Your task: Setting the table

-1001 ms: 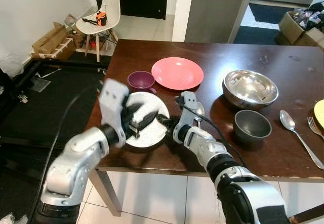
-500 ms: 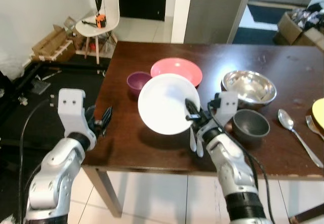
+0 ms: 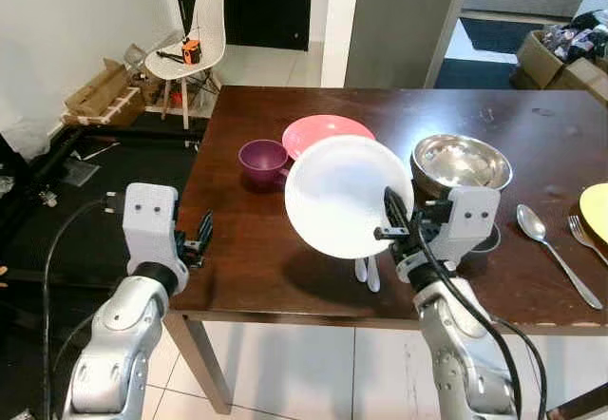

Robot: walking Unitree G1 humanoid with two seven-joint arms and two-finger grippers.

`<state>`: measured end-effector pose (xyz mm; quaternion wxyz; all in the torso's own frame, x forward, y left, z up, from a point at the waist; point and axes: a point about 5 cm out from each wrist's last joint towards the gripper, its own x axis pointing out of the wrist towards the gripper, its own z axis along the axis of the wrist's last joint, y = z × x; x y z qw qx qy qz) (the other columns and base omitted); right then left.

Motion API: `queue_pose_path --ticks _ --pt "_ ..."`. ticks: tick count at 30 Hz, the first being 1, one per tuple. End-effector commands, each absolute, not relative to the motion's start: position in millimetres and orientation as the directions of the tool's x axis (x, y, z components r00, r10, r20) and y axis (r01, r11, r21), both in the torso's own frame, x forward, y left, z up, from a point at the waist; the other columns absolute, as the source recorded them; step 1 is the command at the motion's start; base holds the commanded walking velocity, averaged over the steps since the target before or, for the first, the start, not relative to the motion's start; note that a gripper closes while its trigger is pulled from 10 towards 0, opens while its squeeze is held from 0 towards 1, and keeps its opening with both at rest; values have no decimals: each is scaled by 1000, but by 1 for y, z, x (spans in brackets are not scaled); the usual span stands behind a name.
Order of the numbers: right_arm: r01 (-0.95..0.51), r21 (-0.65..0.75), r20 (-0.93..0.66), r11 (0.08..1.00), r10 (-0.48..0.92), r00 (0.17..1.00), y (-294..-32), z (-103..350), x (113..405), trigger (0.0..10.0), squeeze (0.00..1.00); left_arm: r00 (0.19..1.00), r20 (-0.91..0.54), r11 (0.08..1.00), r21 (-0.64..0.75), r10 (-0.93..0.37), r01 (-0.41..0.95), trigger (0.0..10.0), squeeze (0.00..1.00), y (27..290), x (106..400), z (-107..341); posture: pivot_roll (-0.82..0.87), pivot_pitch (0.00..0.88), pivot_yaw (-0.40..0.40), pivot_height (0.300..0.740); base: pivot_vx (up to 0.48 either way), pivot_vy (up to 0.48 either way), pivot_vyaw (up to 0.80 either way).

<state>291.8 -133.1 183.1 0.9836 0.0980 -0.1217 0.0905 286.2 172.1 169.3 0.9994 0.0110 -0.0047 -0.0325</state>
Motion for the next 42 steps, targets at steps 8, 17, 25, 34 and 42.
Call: queue_pose_path --ticks 8,17,25,34,42 --pt "-191 162 217 968 154 964 -128 183 294 10000 0 997 28 997 42 -69 68 10000 0 164 289 169 -42 0 70 740 0 0 0" --pt "-190 165 195 968 157 968 -126 180 293 10000 0 997 38 996 55 -73 71 10000 0 163 288 167 -37 1 70 740 -255 0 0" --pt "-188 167 187 968 156 970 -125 179 294 10000 0 996 40 996 59 -75 72 10000 0 164 287 167 -36 1 74 740 -253 0 0" --pt "-179 170 184 969 147 972 -125 178 294 10000 0 996 40 995 62 -81 79 10000 0 163 288 168 -36 4 82 740 -247 0 0" --pt "-173 175 182 969 141 973 -125 178 294 10000 0 995 42 994 68 -86 83 10000 0 163 288 169 -34 4 87 740 -247 0 0"
